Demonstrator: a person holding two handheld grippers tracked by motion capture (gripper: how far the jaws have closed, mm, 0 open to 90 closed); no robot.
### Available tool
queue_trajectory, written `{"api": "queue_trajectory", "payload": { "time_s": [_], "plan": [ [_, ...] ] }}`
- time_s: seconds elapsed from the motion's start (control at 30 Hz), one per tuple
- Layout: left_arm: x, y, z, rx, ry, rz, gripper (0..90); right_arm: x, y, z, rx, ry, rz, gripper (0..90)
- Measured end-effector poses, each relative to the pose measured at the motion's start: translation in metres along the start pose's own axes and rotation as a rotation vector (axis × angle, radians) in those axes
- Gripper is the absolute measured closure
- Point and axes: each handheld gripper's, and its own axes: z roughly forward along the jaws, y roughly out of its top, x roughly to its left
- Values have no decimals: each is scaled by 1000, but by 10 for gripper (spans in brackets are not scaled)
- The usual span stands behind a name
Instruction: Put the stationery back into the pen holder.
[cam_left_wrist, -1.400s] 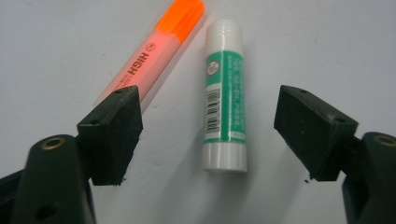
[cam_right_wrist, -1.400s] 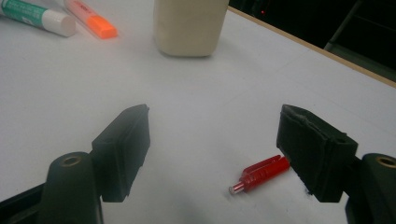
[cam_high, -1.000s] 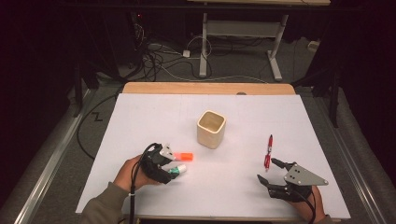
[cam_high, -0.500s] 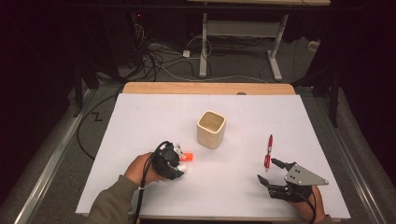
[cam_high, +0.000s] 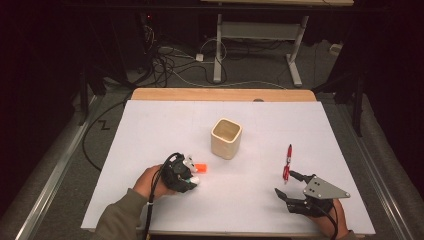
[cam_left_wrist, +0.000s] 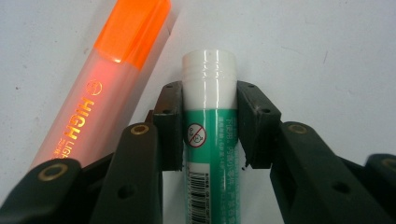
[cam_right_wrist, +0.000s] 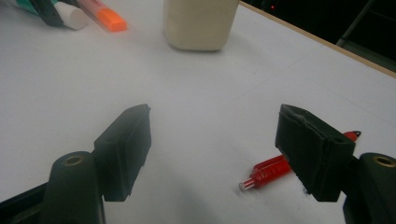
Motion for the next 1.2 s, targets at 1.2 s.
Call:
{"api": "queue_trajectory", "payload": {
  "time_s": [1.2],
  "plan": [
    [-10,-8,-46,-530,185,-49,632,-3,2,-6,-30,-30,9,276]
  ]
}}
